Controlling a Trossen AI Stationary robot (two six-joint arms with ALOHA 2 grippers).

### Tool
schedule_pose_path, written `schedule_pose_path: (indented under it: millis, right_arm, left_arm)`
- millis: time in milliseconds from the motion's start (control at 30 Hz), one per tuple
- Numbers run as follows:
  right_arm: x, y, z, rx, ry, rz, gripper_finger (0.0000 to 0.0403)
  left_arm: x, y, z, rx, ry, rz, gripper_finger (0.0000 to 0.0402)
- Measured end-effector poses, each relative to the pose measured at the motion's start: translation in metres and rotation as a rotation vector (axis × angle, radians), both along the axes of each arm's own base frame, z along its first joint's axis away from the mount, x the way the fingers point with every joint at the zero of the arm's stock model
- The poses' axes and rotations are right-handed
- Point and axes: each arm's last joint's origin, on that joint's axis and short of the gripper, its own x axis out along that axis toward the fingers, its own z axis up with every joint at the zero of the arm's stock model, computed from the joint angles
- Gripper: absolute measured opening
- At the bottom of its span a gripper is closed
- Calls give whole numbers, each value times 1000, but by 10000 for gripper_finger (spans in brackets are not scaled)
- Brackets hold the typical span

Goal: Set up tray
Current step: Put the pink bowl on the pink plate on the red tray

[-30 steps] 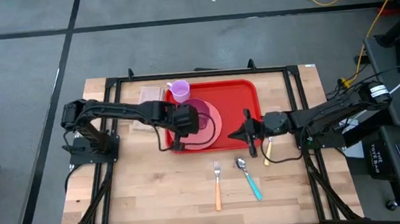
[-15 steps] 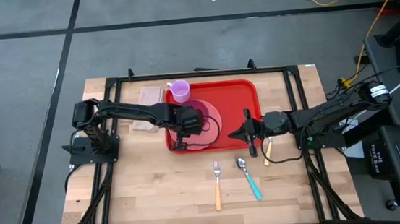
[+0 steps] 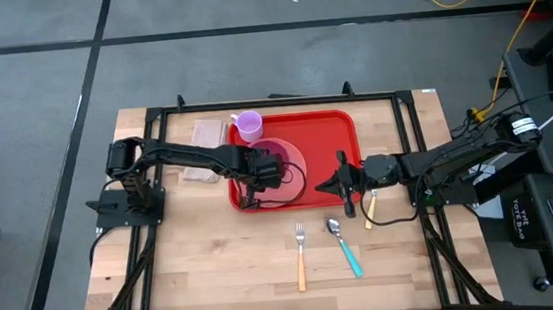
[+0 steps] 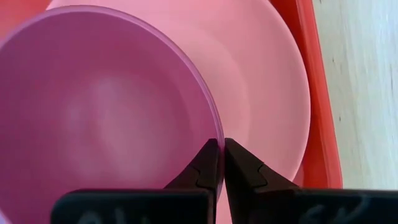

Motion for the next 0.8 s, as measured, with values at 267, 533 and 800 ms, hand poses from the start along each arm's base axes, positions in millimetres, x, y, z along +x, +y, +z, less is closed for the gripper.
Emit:
schedule_pose_path:
  millis: [267, 533, 800]
  right_arm:
    - [0, 0, 0, 0, 1, 0, 9]
    - [0, 0, 0, 0, 1, 1, 9]
    - [0, 0, 0, 6, 4, -1, 9]
  left_arm:
    - [-1, 0, 0, -11, 6, 1, 15]
    - [-1, -2, 0, -32, 7, -7, 34]
    - [-1, -1, 0, -36, 10, 18, 65]
